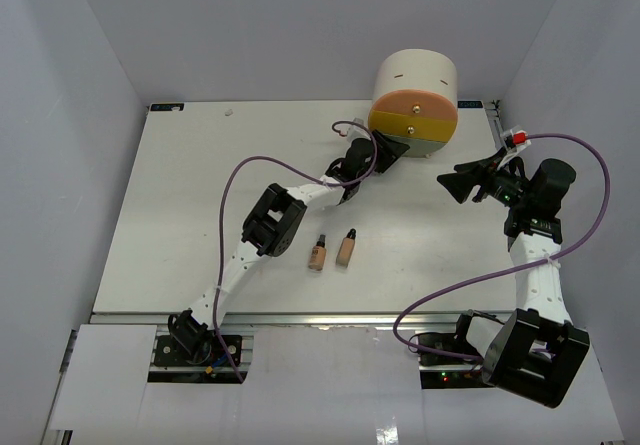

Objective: Organize the makeup

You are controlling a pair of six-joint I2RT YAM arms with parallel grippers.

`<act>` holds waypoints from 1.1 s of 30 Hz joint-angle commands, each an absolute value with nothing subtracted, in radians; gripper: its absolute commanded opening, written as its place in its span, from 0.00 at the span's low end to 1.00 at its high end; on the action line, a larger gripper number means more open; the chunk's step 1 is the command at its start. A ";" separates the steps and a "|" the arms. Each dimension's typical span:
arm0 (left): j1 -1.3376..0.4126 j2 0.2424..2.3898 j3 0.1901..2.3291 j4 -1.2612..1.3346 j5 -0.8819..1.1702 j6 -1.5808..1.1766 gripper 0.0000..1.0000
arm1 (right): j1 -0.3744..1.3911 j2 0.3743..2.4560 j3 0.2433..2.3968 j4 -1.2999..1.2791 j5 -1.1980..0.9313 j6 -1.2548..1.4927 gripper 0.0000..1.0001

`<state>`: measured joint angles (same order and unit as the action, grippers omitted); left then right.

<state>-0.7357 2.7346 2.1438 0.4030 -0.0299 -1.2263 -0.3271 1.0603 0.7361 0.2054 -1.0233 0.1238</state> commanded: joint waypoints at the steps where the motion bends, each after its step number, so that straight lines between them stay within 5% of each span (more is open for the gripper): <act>1: -0.733 2.753 2.223 0.396 -0.049 -1.240 0.57 | -0.331 1.063 0.739 0.230 -1.025 0.114 0.75; 11: -0.732 2.756 2.210 0.430 -0.041 -1.255 0.36 | -0.333 1.066 0.739 0.227 -1.022 0.111 0.75; 18: -0.735 2.588 1.934 0.584 0.035 -1.192 0.21 | -0.333 1.062 0.736 0.219 -1.020 0.101 0.75; 24: -0.739 2.410 1.620 0.702 0.065 -1.152 0.22 | -0.333 1.060 0.730 0.219 -1.018 0.098 0.75; 33: -0.741 2.313 1.449 0.758 0.124 -1.171 0.29 | -0.333 1.049 0.719 0.214 -1.009 0.079 0.76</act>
<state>-0.7346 2.4171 1.5187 0.7185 0.0593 -1.1824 -0.3271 1.0641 0.7225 0.2030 -1.0151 0.1009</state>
